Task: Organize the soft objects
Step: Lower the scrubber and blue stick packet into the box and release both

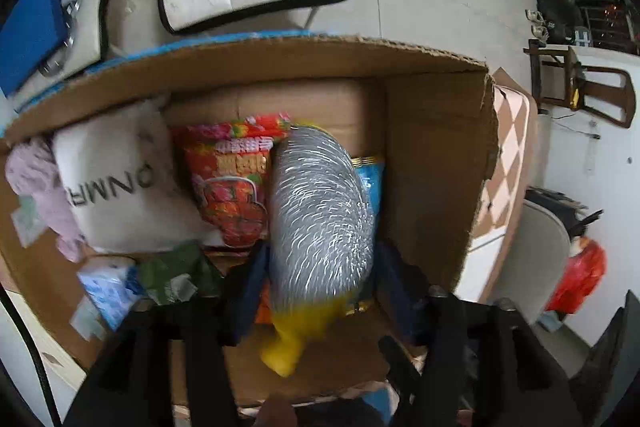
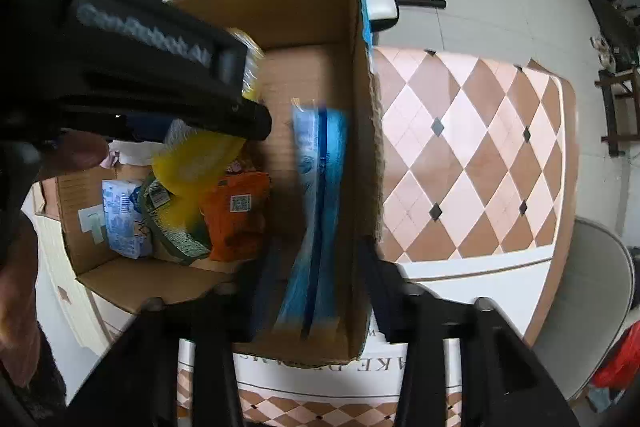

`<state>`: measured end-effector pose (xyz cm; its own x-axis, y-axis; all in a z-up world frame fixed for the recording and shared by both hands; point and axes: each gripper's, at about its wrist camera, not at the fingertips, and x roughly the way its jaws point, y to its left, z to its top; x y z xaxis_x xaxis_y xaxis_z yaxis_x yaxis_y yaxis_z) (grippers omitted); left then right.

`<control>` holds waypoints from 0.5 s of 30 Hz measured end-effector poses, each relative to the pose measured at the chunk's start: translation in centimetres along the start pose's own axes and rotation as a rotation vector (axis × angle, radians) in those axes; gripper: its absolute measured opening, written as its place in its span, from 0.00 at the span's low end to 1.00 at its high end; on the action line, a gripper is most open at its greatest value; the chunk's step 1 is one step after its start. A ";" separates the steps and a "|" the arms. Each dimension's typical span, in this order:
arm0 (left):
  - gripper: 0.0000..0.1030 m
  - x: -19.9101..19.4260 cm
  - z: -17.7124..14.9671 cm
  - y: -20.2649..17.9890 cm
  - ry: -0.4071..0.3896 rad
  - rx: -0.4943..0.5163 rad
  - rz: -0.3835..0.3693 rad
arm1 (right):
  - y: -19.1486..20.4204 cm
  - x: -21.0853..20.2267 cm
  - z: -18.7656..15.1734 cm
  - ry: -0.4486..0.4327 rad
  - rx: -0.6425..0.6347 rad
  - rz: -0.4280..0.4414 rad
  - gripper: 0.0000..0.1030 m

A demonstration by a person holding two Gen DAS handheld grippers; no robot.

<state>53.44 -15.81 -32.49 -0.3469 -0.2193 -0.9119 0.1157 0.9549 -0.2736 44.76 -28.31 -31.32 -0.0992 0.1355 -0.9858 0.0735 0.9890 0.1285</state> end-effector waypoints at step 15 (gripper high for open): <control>0.97 -4.4 -5.5 1.8 -0.242 0.028 0.148 | 2.6 -2.3 -2.7 -0.089 -0.018 -0.071 0.91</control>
<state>50.09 -11.99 -27.26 -0.0926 -0.1222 -0.9882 0.1752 0.9750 -0.1370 42.47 -25.90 -28.42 -0.0150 0.0600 -0.9981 0.0511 0.9969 0.0592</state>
